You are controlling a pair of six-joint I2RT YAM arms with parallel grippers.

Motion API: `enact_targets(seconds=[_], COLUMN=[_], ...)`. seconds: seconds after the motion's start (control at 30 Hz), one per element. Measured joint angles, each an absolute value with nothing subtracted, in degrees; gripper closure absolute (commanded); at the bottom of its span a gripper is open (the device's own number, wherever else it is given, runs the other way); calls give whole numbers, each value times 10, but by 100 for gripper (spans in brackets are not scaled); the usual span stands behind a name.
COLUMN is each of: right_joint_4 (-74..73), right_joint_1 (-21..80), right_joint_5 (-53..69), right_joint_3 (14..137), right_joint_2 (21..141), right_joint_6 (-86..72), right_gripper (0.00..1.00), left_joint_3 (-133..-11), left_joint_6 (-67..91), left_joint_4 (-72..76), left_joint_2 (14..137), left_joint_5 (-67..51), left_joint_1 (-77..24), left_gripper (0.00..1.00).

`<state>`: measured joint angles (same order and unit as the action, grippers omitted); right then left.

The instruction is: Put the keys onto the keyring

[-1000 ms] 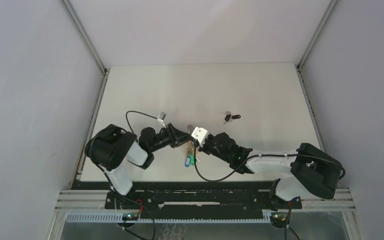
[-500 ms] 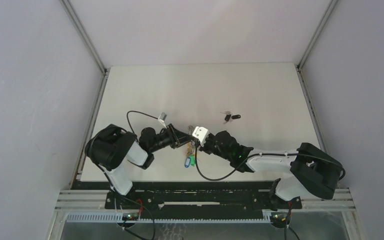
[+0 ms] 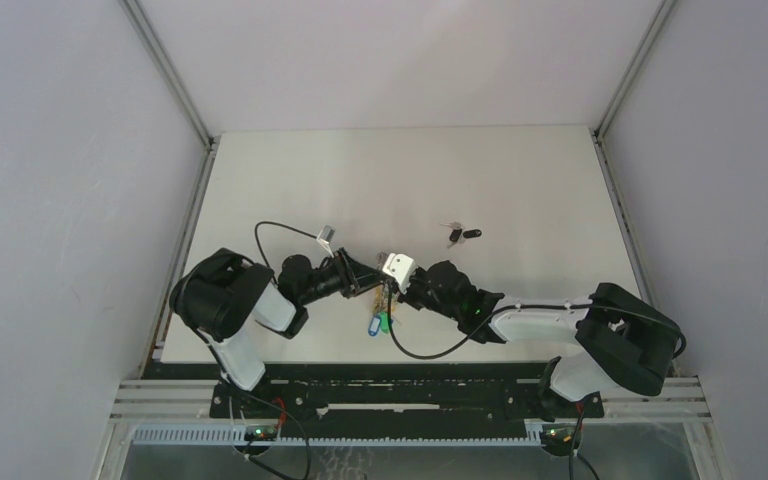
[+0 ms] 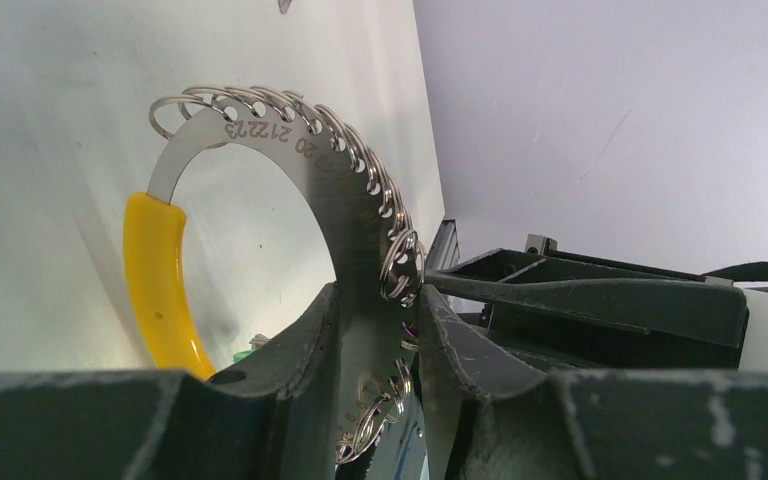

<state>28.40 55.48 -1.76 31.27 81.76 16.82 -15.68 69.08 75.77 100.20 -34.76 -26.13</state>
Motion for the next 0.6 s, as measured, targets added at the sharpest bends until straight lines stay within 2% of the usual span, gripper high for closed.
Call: enact_targets(seconds=[0.27, 0.43, 0.6], right_joint_4=[269, 263, 266], right_joint_1=[555, 555, 555], right_joint_5=[-8, 7, 5], right_joint_3=[313, 313, 313], right_joint_2=[814, 812, 812], right_joint_6=[168, 168, 164], right_gripper=[99, 99, 95], left_joint_3=[-157, -157, -155], left_joint_6=[699, 703, 707], left_joint_4=[758, 758, 759], left_joint_2=[1002, 1002, 1002], left_joint_5=[-347, -346, -342], left_joint_1=[-261, -261, -261], left_gripper=[93, 93, 93])
